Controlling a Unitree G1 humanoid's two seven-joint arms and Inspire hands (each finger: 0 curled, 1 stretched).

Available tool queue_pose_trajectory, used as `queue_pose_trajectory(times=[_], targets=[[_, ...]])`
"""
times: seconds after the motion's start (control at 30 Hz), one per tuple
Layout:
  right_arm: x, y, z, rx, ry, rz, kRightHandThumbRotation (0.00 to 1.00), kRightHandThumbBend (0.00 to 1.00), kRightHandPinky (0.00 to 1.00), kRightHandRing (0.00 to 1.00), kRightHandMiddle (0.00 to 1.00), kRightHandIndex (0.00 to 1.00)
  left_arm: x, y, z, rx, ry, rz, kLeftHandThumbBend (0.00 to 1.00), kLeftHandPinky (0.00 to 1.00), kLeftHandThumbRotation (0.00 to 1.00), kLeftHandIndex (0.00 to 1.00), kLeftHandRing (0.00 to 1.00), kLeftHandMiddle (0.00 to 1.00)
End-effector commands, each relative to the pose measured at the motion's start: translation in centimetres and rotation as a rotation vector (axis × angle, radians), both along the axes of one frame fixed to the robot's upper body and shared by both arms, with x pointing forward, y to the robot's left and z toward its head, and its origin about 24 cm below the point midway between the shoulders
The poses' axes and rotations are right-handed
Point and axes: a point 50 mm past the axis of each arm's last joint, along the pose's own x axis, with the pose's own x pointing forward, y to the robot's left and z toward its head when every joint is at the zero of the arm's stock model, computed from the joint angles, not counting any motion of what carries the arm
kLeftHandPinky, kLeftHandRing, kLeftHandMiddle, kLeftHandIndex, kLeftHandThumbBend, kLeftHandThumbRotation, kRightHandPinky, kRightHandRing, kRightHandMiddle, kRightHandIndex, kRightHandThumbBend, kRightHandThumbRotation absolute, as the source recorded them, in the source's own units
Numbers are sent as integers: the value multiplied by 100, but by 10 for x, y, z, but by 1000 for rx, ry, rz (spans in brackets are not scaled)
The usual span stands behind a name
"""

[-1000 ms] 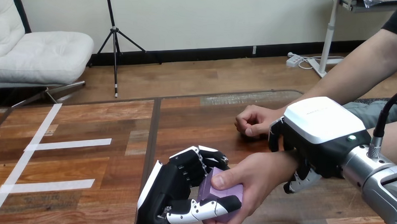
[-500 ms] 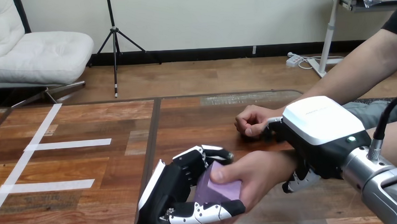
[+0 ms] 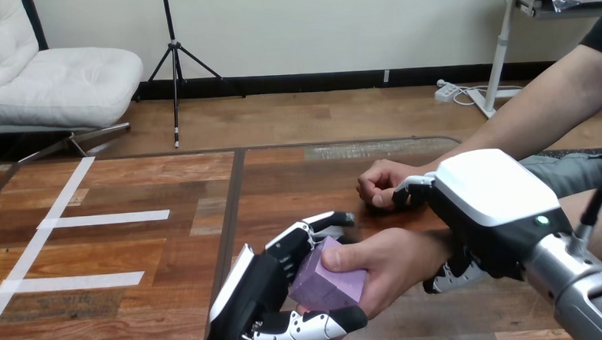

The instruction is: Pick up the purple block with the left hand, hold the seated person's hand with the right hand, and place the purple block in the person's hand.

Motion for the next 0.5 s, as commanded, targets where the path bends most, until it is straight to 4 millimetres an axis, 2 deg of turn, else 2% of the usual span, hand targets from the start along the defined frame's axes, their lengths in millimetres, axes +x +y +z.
queue_pose_trajectory(times=[0.0, 0.2, 0.47], targets=[[-1, -2, 16, 105, -116, -37, 18, 70, 63, 72, 75, 77, 14, -5, 14, -24, -80, -33, 89, 79, 43, 86, 83, 86], [-8, -3, 15, 196, -162, -55, 24, 66, 62, 71, 75, 76, 14, -4, 14, -45, -77, -25, 88, 78, 45, 88, 83, 87], [-20, -2, 10, 350, -255, -85, 28, 60, 62, 72, 76, 77, 14, -2, 16, -71, -90, 15, 88, 76, 48, 88, 82, 86]])
